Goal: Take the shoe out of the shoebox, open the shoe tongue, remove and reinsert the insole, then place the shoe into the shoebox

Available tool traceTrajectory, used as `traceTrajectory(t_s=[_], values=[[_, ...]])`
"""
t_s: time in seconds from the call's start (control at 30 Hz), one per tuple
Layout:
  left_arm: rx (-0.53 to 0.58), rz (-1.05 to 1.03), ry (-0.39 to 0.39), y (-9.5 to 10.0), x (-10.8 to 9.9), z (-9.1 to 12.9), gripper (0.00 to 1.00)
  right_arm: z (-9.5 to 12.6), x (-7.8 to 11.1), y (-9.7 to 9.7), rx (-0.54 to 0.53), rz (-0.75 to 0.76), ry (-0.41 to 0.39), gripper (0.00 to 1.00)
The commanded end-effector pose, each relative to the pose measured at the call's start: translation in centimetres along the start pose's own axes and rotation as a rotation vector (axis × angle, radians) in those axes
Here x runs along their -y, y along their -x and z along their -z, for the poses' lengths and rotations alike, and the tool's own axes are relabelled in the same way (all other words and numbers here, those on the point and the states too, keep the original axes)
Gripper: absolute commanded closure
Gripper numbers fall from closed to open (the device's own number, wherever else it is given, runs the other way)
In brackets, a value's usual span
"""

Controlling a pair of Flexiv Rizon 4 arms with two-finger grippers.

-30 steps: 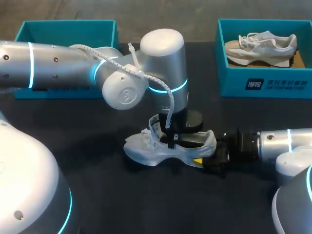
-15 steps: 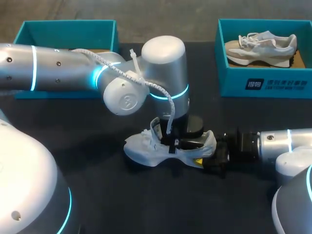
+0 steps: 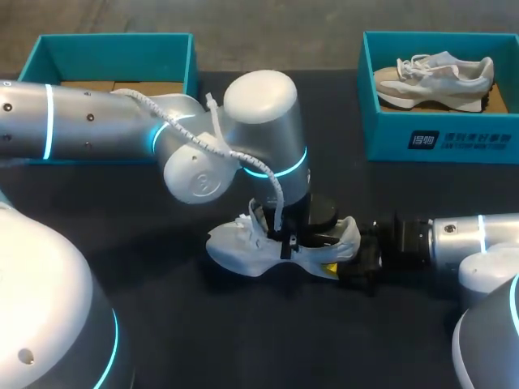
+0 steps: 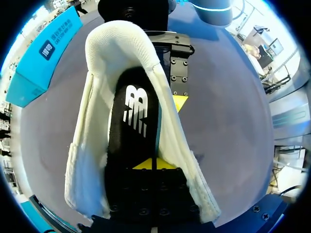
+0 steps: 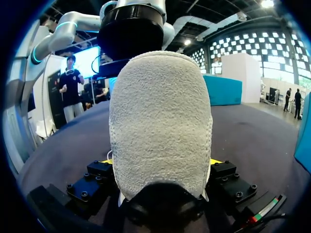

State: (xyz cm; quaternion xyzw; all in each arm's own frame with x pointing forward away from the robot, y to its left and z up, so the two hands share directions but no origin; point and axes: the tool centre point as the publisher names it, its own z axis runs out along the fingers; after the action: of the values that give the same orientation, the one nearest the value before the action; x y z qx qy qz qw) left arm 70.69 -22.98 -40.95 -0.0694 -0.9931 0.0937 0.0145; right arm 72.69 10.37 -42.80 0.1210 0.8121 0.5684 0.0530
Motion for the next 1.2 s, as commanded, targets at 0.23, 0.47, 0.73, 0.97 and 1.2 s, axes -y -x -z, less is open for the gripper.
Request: traceTrajectory(t_s=[0.23,0.47,0.73,0.97,1.2], values=[[0.047,-0.005,0.001,-0.1,0.1,0.1,0.66,0.0,0.0,0.0,0.000,0.000,-0.003,1.00],[0.107,-0.025,0.000,0.8,0.5,-0.9,0.63,0.0,0.0,0.0,0.000,0.000,-0.003,1.00],[0.169,-0.034,0.017,2.3,0.8,-2.0,0.64,0.0,0.0,0.0,0.000,0.000,-0.003,1.00],[0.184,-0.040,0.026,3.3,0.8,-1.6,0.65,0.0,0.0,0.0,0.000,0.000,-0.003,1.00],[0.250,-0.032,0.056,4.1,0.7,-2.3,0.66,0.0,0.0,0.0,0.000,0.000,-0.003,1.00]])
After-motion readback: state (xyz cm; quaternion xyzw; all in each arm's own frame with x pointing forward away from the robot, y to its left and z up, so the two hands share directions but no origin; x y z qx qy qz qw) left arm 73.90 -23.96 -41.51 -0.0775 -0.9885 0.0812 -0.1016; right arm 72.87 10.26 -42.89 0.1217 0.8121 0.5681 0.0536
